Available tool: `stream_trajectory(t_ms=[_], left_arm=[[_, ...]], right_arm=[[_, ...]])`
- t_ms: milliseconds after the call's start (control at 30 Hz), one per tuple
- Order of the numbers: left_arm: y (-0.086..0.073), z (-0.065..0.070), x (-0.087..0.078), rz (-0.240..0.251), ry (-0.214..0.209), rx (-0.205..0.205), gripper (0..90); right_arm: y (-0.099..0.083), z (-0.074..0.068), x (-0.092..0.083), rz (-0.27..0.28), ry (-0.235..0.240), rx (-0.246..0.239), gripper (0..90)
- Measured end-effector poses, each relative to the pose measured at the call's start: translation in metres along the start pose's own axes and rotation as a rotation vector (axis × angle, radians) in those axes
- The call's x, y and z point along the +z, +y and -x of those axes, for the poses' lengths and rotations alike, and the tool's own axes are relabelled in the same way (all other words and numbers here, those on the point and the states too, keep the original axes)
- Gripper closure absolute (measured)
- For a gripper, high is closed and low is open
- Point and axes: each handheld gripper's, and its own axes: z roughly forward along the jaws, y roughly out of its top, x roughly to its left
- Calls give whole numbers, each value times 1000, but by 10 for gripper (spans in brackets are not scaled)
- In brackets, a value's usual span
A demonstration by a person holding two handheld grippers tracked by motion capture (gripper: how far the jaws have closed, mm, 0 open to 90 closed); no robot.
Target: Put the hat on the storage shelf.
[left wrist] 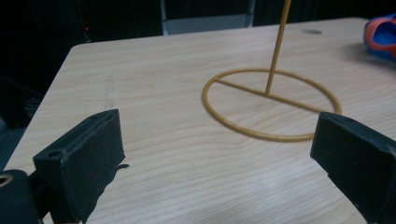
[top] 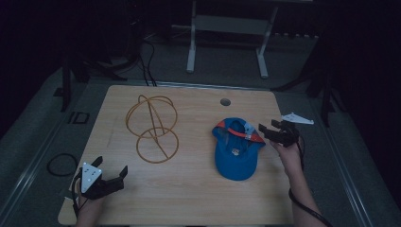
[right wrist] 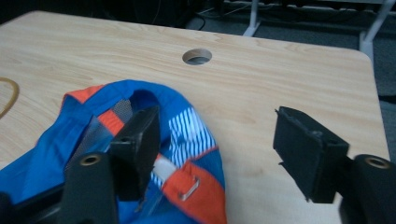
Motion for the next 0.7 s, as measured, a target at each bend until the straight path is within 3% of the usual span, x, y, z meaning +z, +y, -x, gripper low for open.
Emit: stream_trajectory(t_ms=[67,133,300,400,533,700], left_arm=[[0,0,0,1,-13,-1,30],[-1,0,2,-14,-21,5,31],[-1,-1,3,-8,-24,-10,31],[-2,-2,3,-10,-12,-9,40],[-1,-2,2,-12,18,7,40],[0,-4,2,-20,40,-17,38]], right_arm=[[7,0,8,-8,-6,-16,414],[12,0,19,-31,-11,-31,425],[13,-1,42,-82,26,-12,437],[3,1,66,-136,43,39,380],[-10,-1,80,-186,56,45,352],[-22,-9,90,-233,40,-16,371]])
